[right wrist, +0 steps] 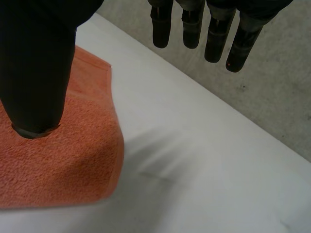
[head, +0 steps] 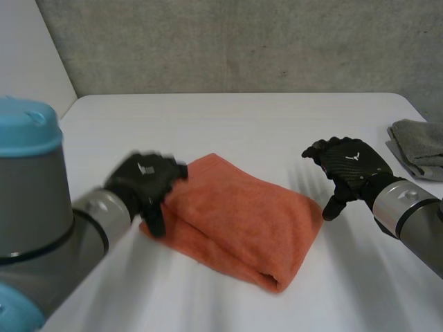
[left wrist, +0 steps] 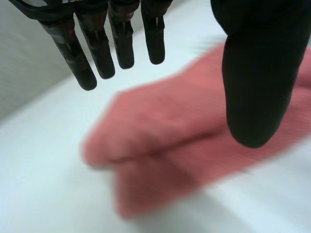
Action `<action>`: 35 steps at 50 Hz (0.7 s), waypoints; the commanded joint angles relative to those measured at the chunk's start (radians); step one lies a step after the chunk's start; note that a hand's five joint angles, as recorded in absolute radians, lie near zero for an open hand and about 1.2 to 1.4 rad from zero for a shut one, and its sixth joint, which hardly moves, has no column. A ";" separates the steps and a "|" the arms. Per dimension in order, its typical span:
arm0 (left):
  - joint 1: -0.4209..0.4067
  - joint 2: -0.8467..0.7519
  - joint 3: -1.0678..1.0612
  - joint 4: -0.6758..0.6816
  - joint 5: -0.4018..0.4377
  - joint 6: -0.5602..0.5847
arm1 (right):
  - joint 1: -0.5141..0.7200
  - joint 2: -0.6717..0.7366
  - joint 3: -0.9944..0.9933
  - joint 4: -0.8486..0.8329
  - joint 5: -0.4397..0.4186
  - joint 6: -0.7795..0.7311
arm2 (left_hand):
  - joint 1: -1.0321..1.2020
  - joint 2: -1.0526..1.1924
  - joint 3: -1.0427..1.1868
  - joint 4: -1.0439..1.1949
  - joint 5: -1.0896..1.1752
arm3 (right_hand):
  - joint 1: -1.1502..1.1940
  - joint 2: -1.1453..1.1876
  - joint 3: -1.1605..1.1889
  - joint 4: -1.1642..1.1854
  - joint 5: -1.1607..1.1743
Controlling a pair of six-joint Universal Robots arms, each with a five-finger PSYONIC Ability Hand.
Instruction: Fold the laundry.
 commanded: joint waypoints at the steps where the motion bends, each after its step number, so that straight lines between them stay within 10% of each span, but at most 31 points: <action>1: 0.041 -0.003 0.058 0.244 -0.033 0.027 | 0.017 0.010 -0.021 0.006 0.003 0.012 | -0.050 -0.052 -0.056 -0.043 -0.038 | -0.026 -0.047 -0.036 -0.059 -0.059; 21: 0.109 -0.390 0.248 0.304 0.230 0.082 | 0.014 0.211 -0.175 0.191 0.012 0.078 | -0.112 -0.114 -0.118 -0.105 -0.100 | -0.026 -0.047 -0.036 -0.059 -0.059; 35: 0.127 -0.441 0.231 0.273 0.185 0.258 | 0.020 0.252 -0.167 0.179 0.017 0.075 | -0.030 -0.032 -0.036 -0.023 -0.017 | -0.026 -0.047 -0.036 -0.059 -0.059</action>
